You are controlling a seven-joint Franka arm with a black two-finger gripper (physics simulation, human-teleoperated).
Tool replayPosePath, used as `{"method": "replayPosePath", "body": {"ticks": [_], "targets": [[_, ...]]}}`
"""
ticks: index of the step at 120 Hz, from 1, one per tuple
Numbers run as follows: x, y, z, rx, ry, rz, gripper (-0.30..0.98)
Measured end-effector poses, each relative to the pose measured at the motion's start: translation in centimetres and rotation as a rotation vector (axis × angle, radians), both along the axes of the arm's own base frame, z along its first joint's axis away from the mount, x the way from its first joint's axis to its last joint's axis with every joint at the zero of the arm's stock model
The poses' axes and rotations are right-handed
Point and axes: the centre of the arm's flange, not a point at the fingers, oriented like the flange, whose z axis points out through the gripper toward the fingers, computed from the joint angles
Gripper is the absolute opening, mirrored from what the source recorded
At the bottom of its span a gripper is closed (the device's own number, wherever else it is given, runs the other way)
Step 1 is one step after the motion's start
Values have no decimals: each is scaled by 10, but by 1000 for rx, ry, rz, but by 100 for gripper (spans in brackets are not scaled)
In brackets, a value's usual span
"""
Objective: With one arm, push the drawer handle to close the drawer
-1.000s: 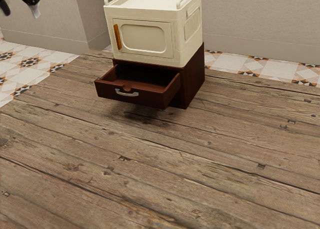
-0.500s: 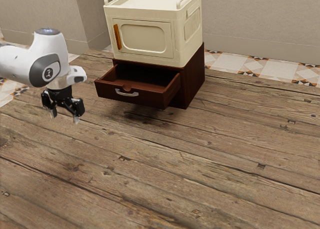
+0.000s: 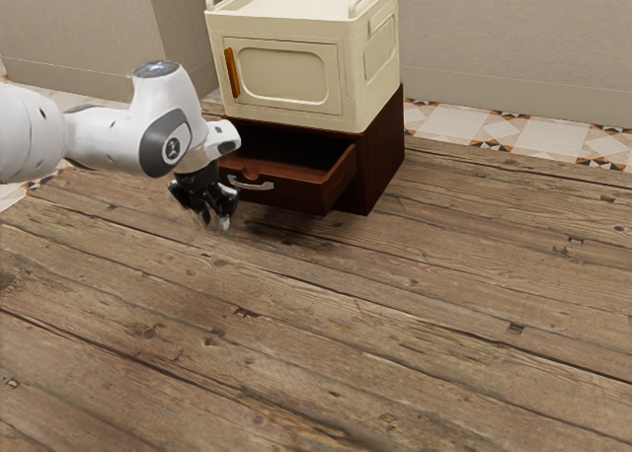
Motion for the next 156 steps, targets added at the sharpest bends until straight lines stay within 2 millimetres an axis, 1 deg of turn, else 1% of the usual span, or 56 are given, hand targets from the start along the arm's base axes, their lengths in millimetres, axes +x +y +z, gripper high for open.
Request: {"method": "replayPosePath", "body": {"ticks": [7, 12, 17, 26, 33, 40, 54, 76, 88, 108, 127, 156], "targets": [[26, 1, -2, 24, -19, -9, 16], [37, -2, -4, 32, -25, -18, 10], [42, -1, -6, 35, -27, -21, 6], [45, 4, -6, 37, -31, -19, 0], [48, 4, -1, 40, -43, -25, -3], [57, 2, 3, 47, -58, -35, -5], [81, 0, 3, 38, -75, -45, -7], [89, -1, -2, 24, -63, -50, -9], [94, 1, 3, 27, -72, -51, -9], [105, 4, 1, 35, -76, -54, -10], [111, 3, 2, 38, -78, -60, -10], [128, 7, -2, 34, -87, -66, -10]]}}
